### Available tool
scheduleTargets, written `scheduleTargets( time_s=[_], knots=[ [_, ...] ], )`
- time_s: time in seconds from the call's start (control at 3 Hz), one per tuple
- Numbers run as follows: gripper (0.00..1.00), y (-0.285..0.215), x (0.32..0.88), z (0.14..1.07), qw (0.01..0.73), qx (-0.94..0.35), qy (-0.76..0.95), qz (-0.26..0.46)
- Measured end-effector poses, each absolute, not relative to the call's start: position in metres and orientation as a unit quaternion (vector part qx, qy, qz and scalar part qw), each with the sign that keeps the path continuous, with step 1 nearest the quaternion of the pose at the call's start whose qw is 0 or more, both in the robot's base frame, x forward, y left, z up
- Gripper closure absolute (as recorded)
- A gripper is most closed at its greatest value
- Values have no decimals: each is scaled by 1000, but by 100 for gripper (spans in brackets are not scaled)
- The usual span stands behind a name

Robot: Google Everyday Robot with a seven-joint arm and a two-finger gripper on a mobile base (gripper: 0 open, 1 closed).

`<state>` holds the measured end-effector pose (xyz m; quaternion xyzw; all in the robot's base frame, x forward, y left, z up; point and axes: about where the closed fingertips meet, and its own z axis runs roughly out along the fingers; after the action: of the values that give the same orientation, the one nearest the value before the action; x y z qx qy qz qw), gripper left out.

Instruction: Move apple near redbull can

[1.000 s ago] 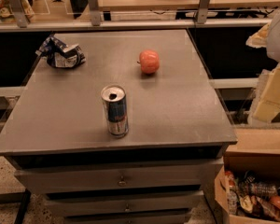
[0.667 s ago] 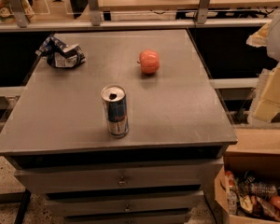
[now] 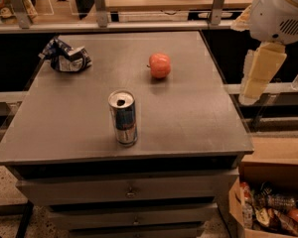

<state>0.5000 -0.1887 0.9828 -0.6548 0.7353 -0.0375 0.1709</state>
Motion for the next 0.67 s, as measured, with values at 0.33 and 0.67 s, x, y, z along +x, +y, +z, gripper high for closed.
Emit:
scheduleTargets(
  time_s=[0.33, 0.67],
  knots=[
    [0, -165, 540, 983, 183, -685, 704, -34],
    [0, -132, 573, 980, 205, -704, 680, -20]
  ],
)
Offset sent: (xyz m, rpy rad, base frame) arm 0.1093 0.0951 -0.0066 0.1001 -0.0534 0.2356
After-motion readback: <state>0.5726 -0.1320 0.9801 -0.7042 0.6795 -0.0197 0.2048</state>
